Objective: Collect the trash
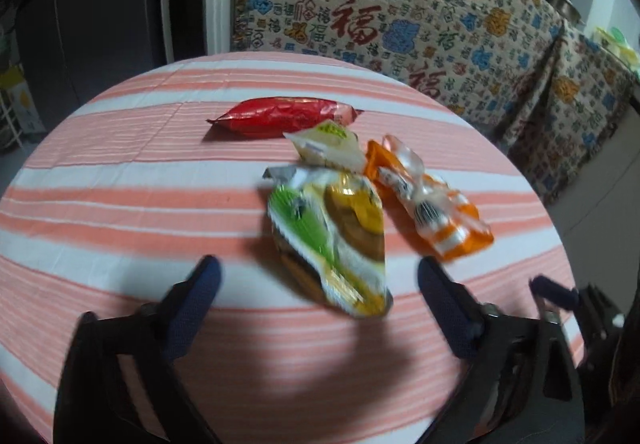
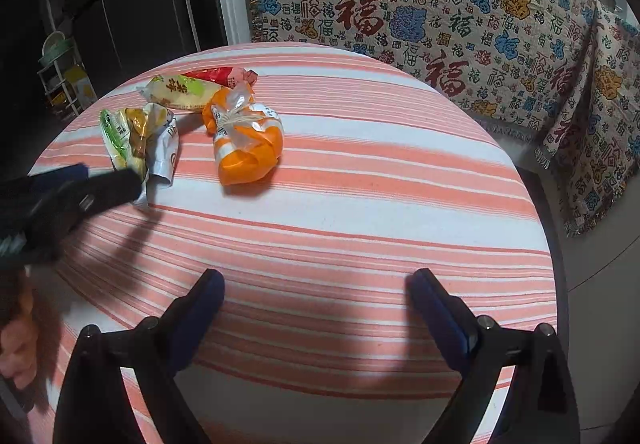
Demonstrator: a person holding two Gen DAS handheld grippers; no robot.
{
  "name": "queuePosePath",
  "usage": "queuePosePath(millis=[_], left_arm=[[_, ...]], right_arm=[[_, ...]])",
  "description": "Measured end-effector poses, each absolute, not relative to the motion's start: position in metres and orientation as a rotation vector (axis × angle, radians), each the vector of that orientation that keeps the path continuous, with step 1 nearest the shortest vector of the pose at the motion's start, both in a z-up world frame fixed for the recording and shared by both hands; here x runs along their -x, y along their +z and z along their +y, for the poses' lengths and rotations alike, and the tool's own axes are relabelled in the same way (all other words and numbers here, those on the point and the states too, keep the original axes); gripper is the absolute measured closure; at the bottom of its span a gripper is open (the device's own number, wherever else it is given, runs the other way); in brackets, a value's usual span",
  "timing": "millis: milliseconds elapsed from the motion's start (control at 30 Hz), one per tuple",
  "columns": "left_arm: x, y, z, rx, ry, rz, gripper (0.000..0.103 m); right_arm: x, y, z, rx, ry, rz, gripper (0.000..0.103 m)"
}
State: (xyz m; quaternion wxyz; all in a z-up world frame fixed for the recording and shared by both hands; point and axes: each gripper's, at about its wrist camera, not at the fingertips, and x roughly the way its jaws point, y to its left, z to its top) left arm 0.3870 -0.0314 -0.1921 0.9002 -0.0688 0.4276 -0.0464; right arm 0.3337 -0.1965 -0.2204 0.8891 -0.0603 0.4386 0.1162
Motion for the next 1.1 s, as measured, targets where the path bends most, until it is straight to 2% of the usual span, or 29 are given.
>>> queuePosePath(millis=[67,200,433,467,533,600,633,867,1100], left_arm=[[-0.388,-0.194,-0.028,0.160,-0.142,0.900,0.057],[-0.365,-0.187,-0.016,0.127,-0.177,0.885,0.063],[-0.326,-0.180,0.032,0.113,-0.226,0.959,0.062],[-0.323,-0.180,0.036,0.104,-0.226,0.959,0.059],[-0.317,-0.180,0.041,0.090,-0.216,0.947,0.043],[-0.313,-0.183,0.042,0.101,-0.200,0.922,0.022],[-0.314,-0.185,0.042,0.108,-0.201,0.919,0.019],[-0.335,-0.199,0.030,0.112,-0.095,0.917,0.014],[-0.336,-0.207,0.053,0.055,0.017,0.950,0.012]], right_arm=[[-0.334,-0.220,-0.197,0.125,0.242,0.911,0.006],[-0.333,-0.220,-0.197,0.121,0.246,0.909,0.006],[-0.333,-0.221,-0.197,0.122,0.246,0.908,0.006],[-0.333,-0.221,-0.197,0.123,0.246,0.907,0.006],[-0.333,-0.221,-0.197,0.124,0.245,0.906,0.006],[-0.332,-0.221,-0.196,0.125,0.244,0.905,0.006],[-0.332,-0.221,-0.196,0.125,0.244,0.905,0.006],[-0.332,-0.222,-0.196,0.127,0.245,0.904,0.006],[-0.332,-0.219,-0.199,0.112,0.282,0.897,0.007]])
